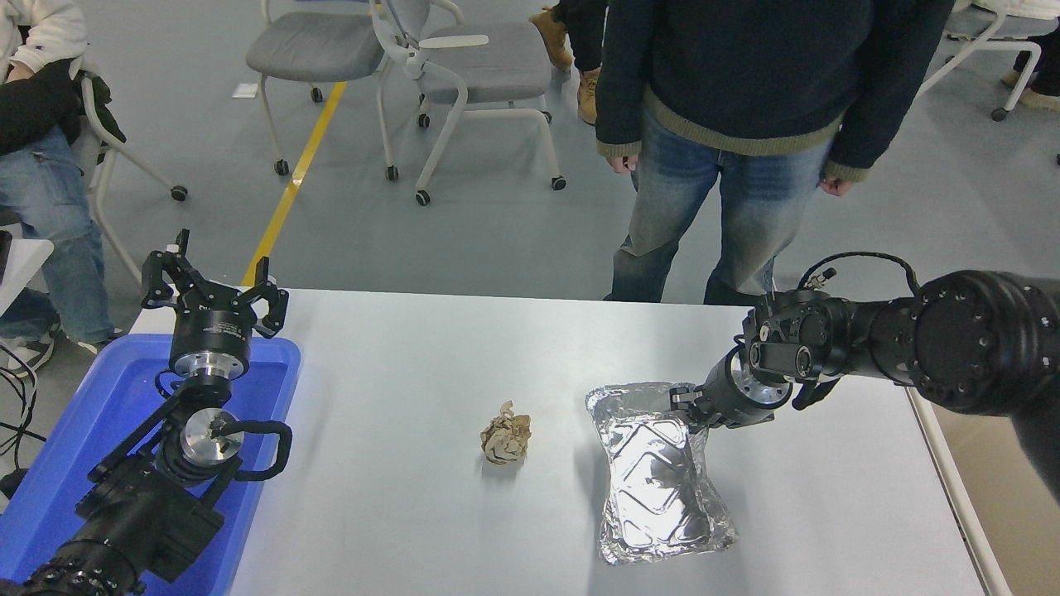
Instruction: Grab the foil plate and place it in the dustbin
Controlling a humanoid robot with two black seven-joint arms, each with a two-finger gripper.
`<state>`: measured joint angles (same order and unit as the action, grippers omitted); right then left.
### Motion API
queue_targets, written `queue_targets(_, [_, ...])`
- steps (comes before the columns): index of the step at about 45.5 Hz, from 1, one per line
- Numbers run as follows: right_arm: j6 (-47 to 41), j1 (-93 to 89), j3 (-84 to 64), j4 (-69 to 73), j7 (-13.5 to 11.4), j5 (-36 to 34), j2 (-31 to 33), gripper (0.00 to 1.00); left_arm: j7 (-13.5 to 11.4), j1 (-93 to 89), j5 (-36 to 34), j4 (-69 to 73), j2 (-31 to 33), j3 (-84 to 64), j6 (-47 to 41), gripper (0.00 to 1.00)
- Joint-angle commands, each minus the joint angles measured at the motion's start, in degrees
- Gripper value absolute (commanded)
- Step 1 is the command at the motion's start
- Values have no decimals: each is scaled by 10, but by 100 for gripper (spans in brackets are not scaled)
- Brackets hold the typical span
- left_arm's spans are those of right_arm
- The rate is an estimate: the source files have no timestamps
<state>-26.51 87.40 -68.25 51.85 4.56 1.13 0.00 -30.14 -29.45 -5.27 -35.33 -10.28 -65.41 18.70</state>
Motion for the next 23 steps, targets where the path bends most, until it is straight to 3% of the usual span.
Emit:
queue_targets(1, [-17, 107, -5, 83, 1, 5, 8, 0, 0, 0, 0, 0, 0, 0, 0, 99])
queue_targets(23, [-86, 338, -27, 198, 1, 14, 61, 0, 0, 0, 0, 0, 0, 0, 0, 99])
